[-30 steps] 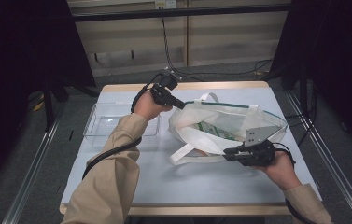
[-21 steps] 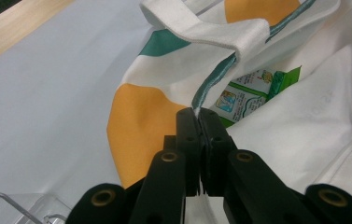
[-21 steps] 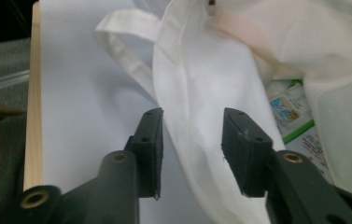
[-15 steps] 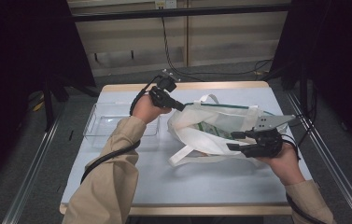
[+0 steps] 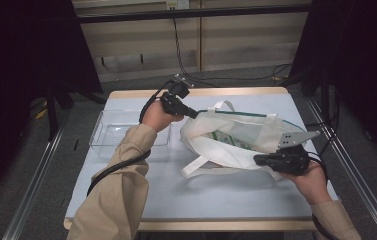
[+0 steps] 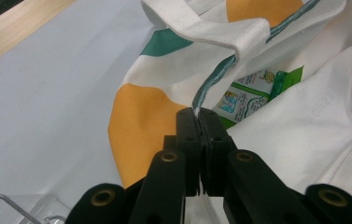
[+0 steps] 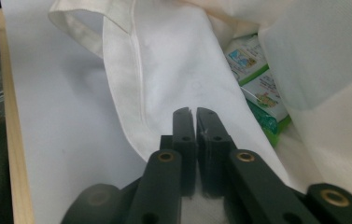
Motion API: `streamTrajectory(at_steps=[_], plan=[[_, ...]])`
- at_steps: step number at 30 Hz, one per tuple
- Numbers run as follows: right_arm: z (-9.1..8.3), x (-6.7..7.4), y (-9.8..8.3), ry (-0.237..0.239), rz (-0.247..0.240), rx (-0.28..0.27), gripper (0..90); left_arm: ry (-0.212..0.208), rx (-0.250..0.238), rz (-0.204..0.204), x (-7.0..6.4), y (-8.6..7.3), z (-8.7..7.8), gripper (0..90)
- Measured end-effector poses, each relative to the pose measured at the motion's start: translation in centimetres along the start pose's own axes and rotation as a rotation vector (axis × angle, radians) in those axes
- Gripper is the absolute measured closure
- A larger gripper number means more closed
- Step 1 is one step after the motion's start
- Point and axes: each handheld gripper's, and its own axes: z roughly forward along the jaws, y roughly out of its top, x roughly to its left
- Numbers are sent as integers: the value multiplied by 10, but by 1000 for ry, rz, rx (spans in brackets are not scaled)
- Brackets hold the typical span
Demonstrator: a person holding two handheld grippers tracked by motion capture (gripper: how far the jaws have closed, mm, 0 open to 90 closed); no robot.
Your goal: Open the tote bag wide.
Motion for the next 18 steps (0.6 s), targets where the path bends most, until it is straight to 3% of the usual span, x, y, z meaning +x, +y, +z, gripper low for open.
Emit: streamTrajectory(at_steps=[4, 12, 14, 18], plan=[[0, 4, -4, -20, -20, 44, 900, 2, 4, 11, 1, 1, 0, 882], [-4, 7, -24, -28, 10, 60, 900, 11, 2, 3, 3, 1, 1, 882], [-4, 6, -27, -31, 17, 68, 900, -5, 3, 0, 3, 2, 2, 879], [-9, 6, -24, -66, 20, 17, 869, -11, -2, 2, 1, 2, 4, 871]])
